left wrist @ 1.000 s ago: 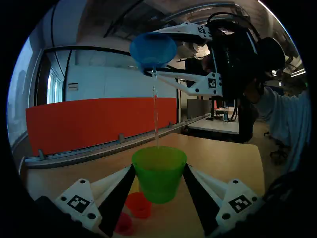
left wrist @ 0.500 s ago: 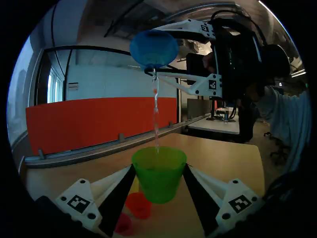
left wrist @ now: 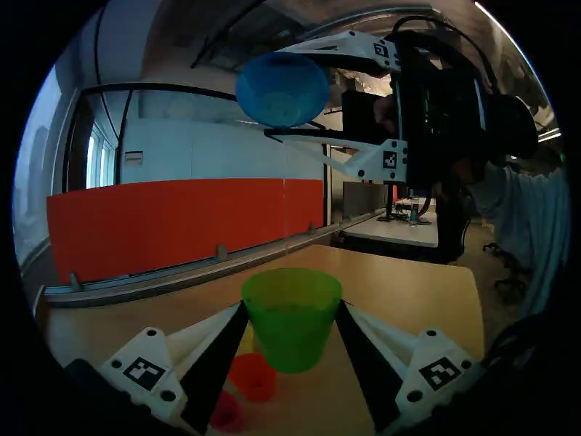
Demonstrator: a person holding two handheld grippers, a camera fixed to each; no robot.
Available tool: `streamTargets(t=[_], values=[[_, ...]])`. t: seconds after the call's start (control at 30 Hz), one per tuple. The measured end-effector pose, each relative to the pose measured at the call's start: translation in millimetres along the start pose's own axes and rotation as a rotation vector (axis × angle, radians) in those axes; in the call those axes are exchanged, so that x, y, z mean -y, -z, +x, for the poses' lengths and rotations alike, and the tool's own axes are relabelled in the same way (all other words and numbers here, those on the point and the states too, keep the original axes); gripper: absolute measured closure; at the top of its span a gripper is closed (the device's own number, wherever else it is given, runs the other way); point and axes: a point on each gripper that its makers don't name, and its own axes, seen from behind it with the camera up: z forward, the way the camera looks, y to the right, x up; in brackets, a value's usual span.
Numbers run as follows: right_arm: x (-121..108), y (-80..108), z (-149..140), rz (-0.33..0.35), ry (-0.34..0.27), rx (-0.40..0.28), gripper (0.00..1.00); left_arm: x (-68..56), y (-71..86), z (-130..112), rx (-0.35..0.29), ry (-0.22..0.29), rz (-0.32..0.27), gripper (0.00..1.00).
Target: Pour water
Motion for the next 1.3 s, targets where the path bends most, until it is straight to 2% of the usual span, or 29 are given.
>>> streamTargets(t=[0.37, 0.5, 0.6, 0.9, 1.3], values=[[-1, 1.8, 0, -0.003, -0.026, -0.005, 0.09, -0.1, 0.0, 2, -0.004, -0.001, 0.001, 0.15], [-1, 3.5, -3, -0.006, -0.083, -0.006, 0.09, 0.5, 0.0, 3, -0.005, -0.002, 0.001, 0.15], [0, 5.2, -6, -0.008, -0.163, -0.009, 0.09, 1.2, 0.2, 4, -0.007, -0.001, 0.001, 0.15], [4, 12.4, -12, -0.009, -0.461, -0.024, 0.10, 2.1, -0.1, 6, -0.009, -0.006, 0.005, 0.15], [14, 22.8, 2, 0.010, -0.853, -0.037, 0.09, 2.0, -0.6, 10, -0.012, -0.011, 0.008, 0.15]])
